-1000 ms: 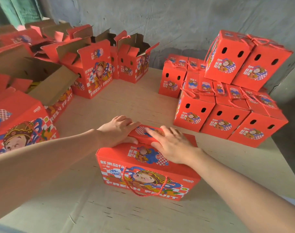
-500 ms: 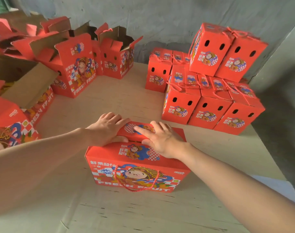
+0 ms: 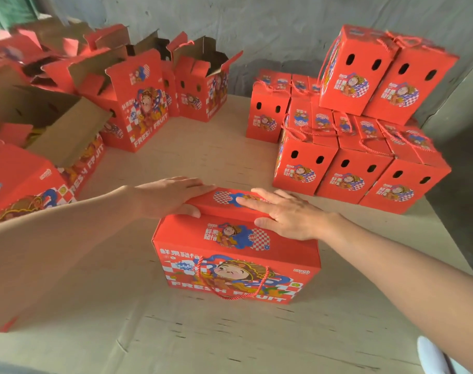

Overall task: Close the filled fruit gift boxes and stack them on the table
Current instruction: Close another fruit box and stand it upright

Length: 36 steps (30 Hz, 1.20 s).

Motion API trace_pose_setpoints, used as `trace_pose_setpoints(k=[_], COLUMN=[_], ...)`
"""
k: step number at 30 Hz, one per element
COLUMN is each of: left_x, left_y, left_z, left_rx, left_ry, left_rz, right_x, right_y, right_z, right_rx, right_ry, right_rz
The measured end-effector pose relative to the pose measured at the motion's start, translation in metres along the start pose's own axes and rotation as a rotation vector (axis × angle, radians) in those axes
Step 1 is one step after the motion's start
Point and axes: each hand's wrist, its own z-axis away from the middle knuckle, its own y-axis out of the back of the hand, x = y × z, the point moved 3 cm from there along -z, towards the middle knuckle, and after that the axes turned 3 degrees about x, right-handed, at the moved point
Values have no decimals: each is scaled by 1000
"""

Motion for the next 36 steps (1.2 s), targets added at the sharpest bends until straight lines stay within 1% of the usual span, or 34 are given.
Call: trace_pose_setpoints(k=[3,9,12,16,21,26,30,34,35,36], left_x=[-3,-10,-13,-13,-11,-8,-3,3,7,16], left_y=[-4,-14,-12,-17,-18,-15,-14,-7,-6,-5], left_z=[0,-4,-9,-9,-7,-3,1,3,4,6], left_rx=[-14,83,51,37,33,31,6,-49,-36,-5], left_ry=[-57,-172,-240,-275,-284,-286,-248,-169,-146,-138], left_rz=[-21,-109,-43,54,117,131,77,-107,-131,-137], right_x=[-1,-5,-6,4,24,21,22,24,24,23], right_y=[1,0,0,-2,-4,-8,-11,-12,-9,-6], right_z=[3,6,6,21,58,55,55,54,53,50], right_rx=[7,17,32,61,11,11,49,8,30,89], right_ry=[4,-26,-37,-64,-183,-204,-187,-201,-186,-157], right_rz=[-14,10,58,92,12,-14,-33,-42,-39,-42])
